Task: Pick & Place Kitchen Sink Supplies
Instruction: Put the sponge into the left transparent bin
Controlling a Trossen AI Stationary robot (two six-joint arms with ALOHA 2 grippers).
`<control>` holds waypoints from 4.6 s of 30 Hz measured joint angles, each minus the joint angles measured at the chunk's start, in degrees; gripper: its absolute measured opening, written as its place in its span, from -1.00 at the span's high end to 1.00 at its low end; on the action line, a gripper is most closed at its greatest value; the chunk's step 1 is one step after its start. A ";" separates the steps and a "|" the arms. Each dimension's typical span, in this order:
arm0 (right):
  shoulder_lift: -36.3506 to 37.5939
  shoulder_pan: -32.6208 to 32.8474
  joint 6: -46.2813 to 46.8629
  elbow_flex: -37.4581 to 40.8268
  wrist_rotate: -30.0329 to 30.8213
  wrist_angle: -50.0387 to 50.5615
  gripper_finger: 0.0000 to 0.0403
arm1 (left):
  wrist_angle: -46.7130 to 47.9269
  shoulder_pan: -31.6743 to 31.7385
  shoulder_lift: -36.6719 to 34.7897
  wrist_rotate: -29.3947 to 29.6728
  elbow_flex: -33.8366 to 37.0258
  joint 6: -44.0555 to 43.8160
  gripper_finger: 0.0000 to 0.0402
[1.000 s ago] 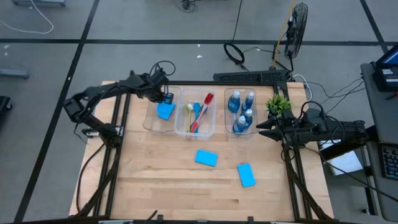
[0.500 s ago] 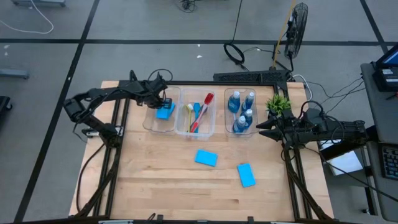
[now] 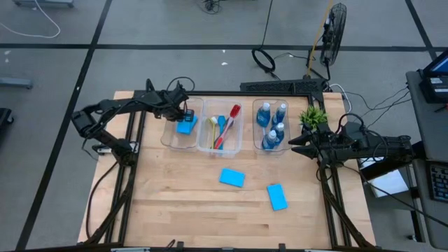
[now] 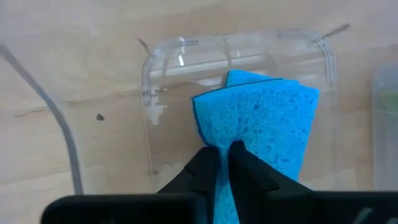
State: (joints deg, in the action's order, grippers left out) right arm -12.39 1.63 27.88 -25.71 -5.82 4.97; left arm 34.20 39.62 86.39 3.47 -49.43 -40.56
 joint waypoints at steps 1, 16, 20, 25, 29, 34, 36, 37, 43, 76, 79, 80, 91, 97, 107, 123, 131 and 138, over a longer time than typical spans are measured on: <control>-0.01 -0.01 -0.02 0.00 0.00 0.00 0.31 | 0.00 0.00 0.00 -0.54 0.00 0.46 0.76; -0.01 -0.01 -0.04 0.00 -0.20 0.00 0.31 | 0.13 0.00 -2.87 -1.99 -0.01 1.08 -0.11; -0.01 -0.02 -0.04 0.00 -0.20 0.00 0.31 | 0.15 0.00 -7.62 -2.01 -0.02 0.73 -0.31; -0.01 -0.01 -0.04 0.00 -0.22 0.00 0.31 | -0.21 0.00 -15.50 -5.18 -0.02 -2.01 -0.46; 0.00 -0.01 -0.04 0.00 -0.22 0.00 0.31 | -2.20 -0.03 -22.38 -10.28 -0.02 -6.16 -0.49; -0.01 0.00 -0.08 0.00 -0.16 0.00 0.31 | -9.18 -2.12 -30.68 -13.16 -0.02 -8.79 -0.46; 0.01 -0.01 -0.32 0.00 -0.09 0.00 0.31 | -13.11 -3.53 -33.64 -13.22 -0.02 -9.65 -0.44; -0.01 -0.01 -0.41 0.00 -0.08 0.00 0.31 | -15.12 -4.23 -34.97 -13.25 -0.03 -9.95 -0.43; -0.46 -0.02 -0.48 0.00 -0.02 -0.57 0.31 | -27.65 -8.84 -40.16 -13.30 -0.04 -10.66 -0.37; -29.73 7.71 -6.06 -26.13 -1.82 29.21 0.31 | -34.69 -27.43 -46.13 -17.46 -0.07 15.34 -0.09; -32.97 10.35 -1.44 -29.44 -1.84 36.11 0.31 | -32.70 -27.44 -47.12 -17.17 -0.07 15.88 -0.10; -33.89 11.26 0.45 -30.17 -1.85 37.97 0.31 | -32.16 -27.45 -47.36 -17.16 -0.07 16.16 -0.10; -41.27 22.09 24.07 -31.32 -1.69 48.54 0.31 | -29.09 -27.44 -47.95 -17.10 -0.07 18.62 -0.14; -46.15 26.00 32.38 -30.51 -0.25 47.87 0.28 | -27.66 -27.45 -47.93 -17.05 -0.07 19.61 -0.15; -49.04 30.71 46.47 -19.76 -0.28 37.68 -0.16 | -26.53 -27.44 -47.95 -17.05 -0.07 19.65 -0.15; -49.05 31.06 62.05 -1.29 3.65 10.16 -0.39 | -26.51 -27.45 -47.95 -17.05 -0.07 19.44 -0.14; -51.58 30.95 62.95 -1.14 5.93 9.79 -0.33 | -26.18 -27.44 -47.95 -17.07 -0.07 19.28 -0.15; -59.24 30.95 62.69 -1.44 5.77 7.98 -0.33 | -26.20 -27.44 -47.95 -17.07 -0.07 19.30 -0.15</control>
State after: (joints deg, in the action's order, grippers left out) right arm -71.63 32.58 90.57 -27.16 -0.05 12.95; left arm 8.00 12.18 38.44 -13.61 -49.50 -21.26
